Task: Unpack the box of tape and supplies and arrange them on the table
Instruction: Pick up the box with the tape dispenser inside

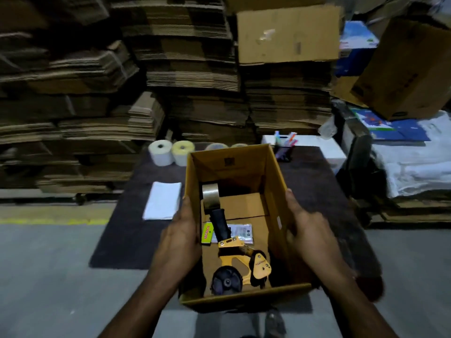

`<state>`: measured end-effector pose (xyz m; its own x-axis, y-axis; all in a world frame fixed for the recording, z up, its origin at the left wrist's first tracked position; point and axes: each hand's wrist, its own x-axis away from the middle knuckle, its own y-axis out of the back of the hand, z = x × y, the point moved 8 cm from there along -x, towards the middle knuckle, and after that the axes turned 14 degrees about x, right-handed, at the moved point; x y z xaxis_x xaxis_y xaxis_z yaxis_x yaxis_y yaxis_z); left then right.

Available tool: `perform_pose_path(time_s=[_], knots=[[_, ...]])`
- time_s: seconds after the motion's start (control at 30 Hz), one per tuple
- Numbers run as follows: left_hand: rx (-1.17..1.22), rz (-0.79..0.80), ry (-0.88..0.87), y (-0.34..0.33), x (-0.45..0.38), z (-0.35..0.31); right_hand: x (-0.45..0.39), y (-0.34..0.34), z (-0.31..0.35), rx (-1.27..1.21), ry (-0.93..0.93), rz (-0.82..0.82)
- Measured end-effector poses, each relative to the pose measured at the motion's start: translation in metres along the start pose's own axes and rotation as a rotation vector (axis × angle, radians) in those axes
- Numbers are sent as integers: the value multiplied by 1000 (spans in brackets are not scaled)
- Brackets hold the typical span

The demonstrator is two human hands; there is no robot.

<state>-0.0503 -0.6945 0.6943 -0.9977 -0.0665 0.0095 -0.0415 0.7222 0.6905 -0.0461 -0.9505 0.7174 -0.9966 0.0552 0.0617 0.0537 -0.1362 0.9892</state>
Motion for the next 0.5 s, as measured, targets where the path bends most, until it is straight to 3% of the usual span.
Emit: perform_pose_path(time_s=[0.27,0.5], knots=[[-97,-252,133,202,91,138,47,-33,238,-105,297,-11],[-186,-388,343,319,121,264,48,-91,420,-128,517,18]])
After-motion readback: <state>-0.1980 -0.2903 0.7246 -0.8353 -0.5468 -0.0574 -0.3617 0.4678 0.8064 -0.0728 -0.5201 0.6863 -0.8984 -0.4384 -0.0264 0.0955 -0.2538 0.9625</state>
